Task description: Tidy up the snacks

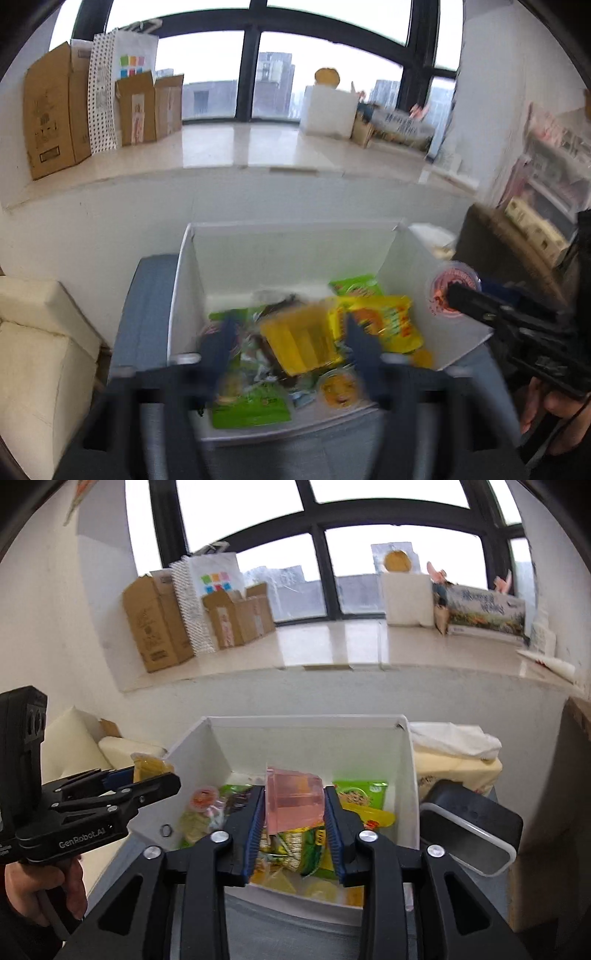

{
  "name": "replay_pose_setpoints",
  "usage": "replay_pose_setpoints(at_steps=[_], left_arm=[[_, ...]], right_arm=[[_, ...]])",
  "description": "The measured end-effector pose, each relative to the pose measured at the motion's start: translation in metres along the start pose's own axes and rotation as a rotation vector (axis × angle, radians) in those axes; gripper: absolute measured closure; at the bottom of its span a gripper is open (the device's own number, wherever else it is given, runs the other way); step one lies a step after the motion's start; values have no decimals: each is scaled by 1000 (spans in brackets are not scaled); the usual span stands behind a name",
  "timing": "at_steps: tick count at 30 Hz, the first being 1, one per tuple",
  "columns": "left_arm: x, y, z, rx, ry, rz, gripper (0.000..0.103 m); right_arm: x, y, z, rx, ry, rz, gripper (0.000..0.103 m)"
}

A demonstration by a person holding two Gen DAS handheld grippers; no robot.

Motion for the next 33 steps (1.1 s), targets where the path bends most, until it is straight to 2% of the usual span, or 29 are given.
replay_pose_setpoints(at_steps=[1, 2, 5, 9, 12, 14, 19, 22, 24, 28, 31, 33], left_arm=[[-1, 3, -2, 17, -12, 2, 0], [-2, 5, -6, 38, -14, 4, 0], [-3, 12, -13, 38, 20, 0, 0], [-6, 19, -27, 47, -37, -4, 0], [-6, 24, -35, 53, -84, -11, 0], [-4, 28, -42, 65, -81, -15, 0], [3, 36, -70, 99, -59, -39, 0], [17, 45, -101, 156, -51, -18, 0], [25, 52, -120, 175, -49, -11, 0], [34, 72, -152, 176, -65, -30, 0], [38, 88, -169, 174, -97, -25, 0], [39, 98, -181, 176, -84, -41, 0]], right_arm=[[4, 1, 1, -3, 21, 14, 5], [7, 2, -2, 11, 26, 23, 0], [12, 5, -11, 66, 39, 11, 0], [14, 18, -10, 19, 101, -10, 0], [14, 23, -20, 59, 121, -14, 0], [14, 26, -27, 82, 131, -5, 0], [16, 29, -43, 81, 122, 76, 0], [25, 31, -58, 67, 40, 201, 0], [29, 35, -70, 75, 18, 241, 0], [19, 48, -107, 102, -9, 184, 0], [3, 60, -133, 124, 44, 103, 0], [-11, 72, -151, 134, 55, 53, 0]])
Point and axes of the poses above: each gripper's, at about its wrist camera, not at the fingertips, and z roughly the way its jaws point, x to its right, y to its underside, the point moved 4 cm from there along z, roughly the way its jaws point, and after that the axes turned 2 degrees about y, right-handed, at the moved point
